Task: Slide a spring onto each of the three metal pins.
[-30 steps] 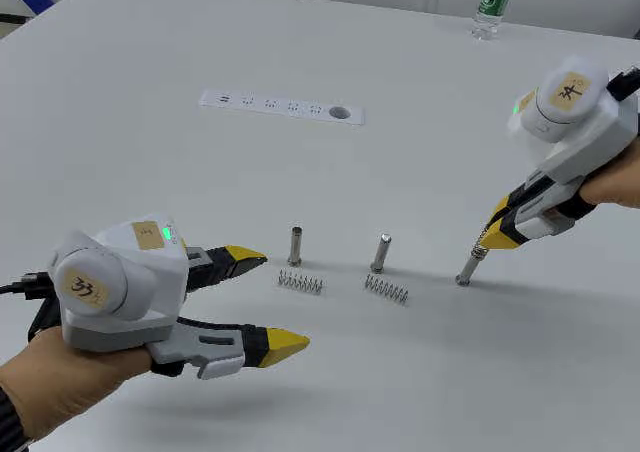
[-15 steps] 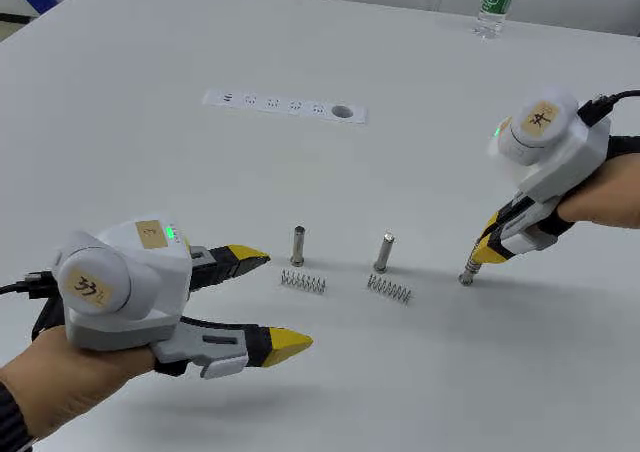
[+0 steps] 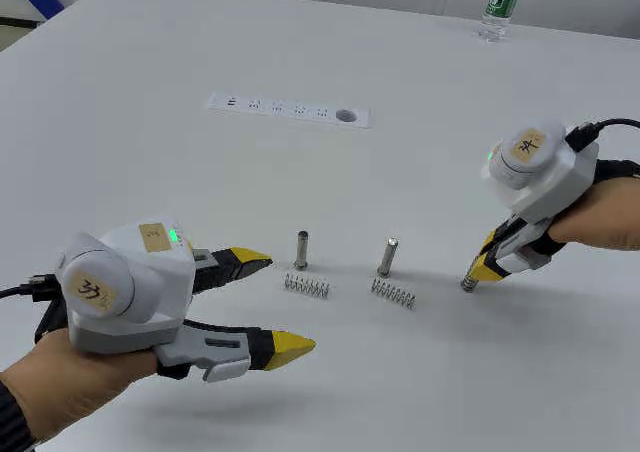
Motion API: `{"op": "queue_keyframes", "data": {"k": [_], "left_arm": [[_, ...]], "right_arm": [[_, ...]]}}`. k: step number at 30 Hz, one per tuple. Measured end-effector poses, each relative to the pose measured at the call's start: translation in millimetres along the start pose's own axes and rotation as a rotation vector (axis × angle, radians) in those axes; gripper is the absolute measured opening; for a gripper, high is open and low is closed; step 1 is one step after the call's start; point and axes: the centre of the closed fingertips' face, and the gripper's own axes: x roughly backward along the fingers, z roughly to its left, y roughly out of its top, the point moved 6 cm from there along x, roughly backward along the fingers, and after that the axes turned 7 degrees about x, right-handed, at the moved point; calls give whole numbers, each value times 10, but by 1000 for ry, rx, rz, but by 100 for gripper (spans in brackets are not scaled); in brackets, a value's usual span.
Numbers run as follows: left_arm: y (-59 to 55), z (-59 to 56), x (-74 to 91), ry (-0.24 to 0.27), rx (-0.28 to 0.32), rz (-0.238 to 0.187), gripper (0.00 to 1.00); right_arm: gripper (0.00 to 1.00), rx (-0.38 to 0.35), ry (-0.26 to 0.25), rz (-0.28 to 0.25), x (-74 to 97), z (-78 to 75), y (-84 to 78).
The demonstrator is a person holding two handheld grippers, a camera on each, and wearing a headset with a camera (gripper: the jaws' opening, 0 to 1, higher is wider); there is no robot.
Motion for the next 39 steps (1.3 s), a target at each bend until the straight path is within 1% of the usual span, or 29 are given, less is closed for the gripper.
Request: {"op": "queue_keyframes", "data": {"k": [5,10,15,18,21,24,27,30,32,34,39], "left_arm": [[-10,-4,6,1,-1,2,62],[-8,-6,10,3,-1,-1,62],[-15,-8,14,3,-1,-2,62],[-17,-6,13,3,-2,-3,62],[-15,-5,6,2,-3,-4,62],[-10,-6,-2,-1,-5,-5,62],[-6,-8,-7,-3,-8,-6,62],[-2,-16,-12,-5,-10,-5,62],[2,-25,-16,-8,-12,-5,62],[14,-39,-18,-9,-15,-6,62],[27,-47,-17,-9,-17,-8,62]], "right_arm": [[16,-2,-3,-14,16,21,-9],[19,-1,-22,-30,80,51,-27],[20,-32,-38,-42,121,100,-117],[20,-50,-35,-44,132,176,-171],[20,-60,-28,-42,129,284,-215],[20,-68,-24,-44,125,370,-224],[20,-65,-18,-58,136,456,-173],[20,-60,-11,-93,152,532,-63],[20,-44,-11,-109,130,532,8],[19,-30,-8,-116,123,566,91],[19,4,6,-129,37,557,251]]}}
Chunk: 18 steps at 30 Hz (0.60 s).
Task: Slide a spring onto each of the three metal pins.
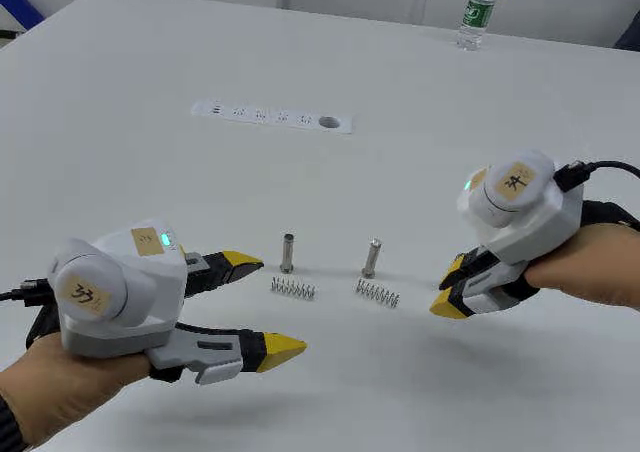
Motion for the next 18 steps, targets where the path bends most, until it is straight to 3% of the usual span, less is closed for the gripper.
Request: {"op": "queue_keyframes", "data": {"k": [10,18], "left_arm": [[4,-1,0,6,5,-2,62],[0,-8,-12,4,8,0,61]], "right_arm": [[19,41,29,4,-263,-55,182],[17,54,49,32,-432,-96,192]]}}
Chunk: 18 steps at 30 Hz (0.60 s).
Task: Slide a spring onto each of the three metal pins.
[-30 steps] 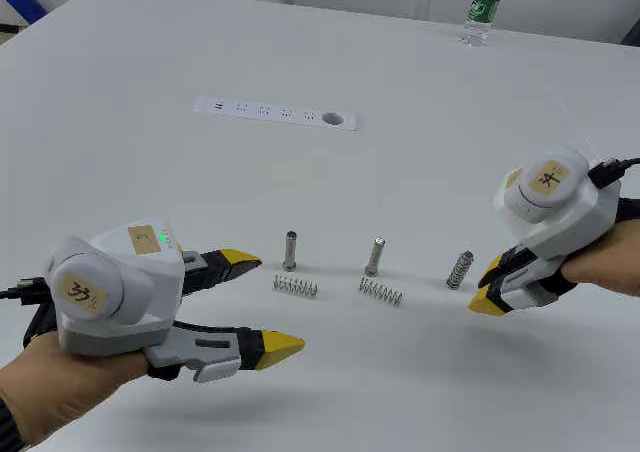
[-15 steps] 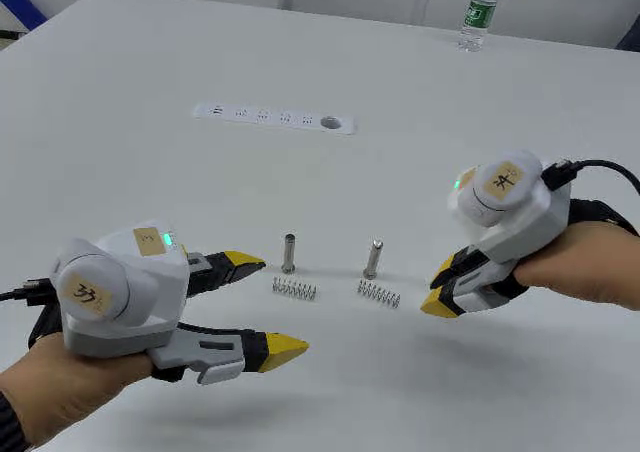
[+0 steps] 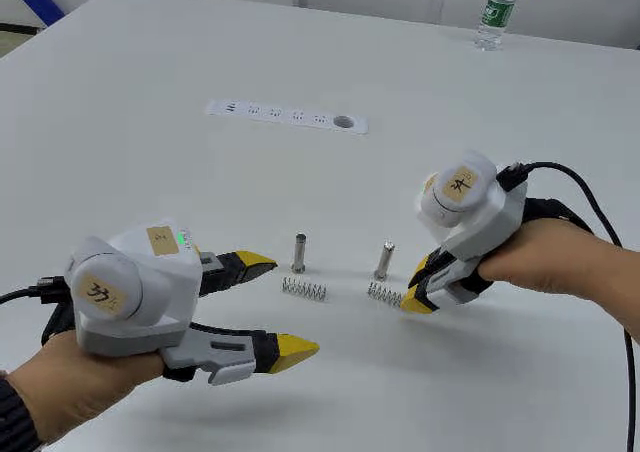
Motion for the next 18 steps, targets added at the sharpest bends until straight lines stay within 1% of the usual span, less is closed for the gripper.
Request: {"op": "queue_keyframes", "data": {"k": [4,9,18], "left_arm": [[-5,-1,-2,0,2,2,61],[-5,-3,4,2,5,2,61],[-4,-12,-6,1,4,5,61]], "right_arm": [[16,7,15,19,-60,5,-12],[15,17,20,37,-95,0,-25],[12,7,40,42,-118,-1,-38]]}}
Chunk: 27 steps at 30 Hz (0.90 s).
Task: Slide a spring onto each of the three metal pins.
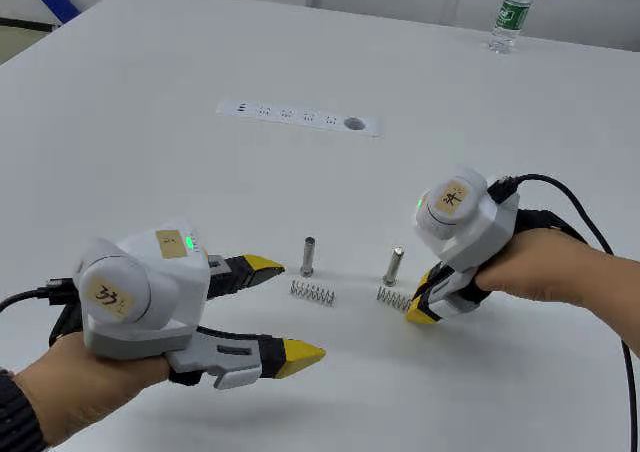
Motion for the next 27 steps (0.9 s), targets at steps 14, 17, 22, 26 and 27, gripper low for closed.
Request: {"op": "queue_keyframes", "data": {"k": [14,17,22,26,27], "left_arm": [[19,-109,-156,-50,-50,30,57],[29,-142,-215,-73,-67,37,55],[52,-202,-308,-108,-90,50,51],[93,-260,-371,-135,-114,54,48],[100,-272,-384,-141,-121,54,46]], "right_arm": [[12,86,36,25,248,275,57],[12,103,50,22,337,348,83],[12,140,56,19,455,457,148],[12,170,59,14,524,524,226],[12,178,65,12,536,546,245]]}}
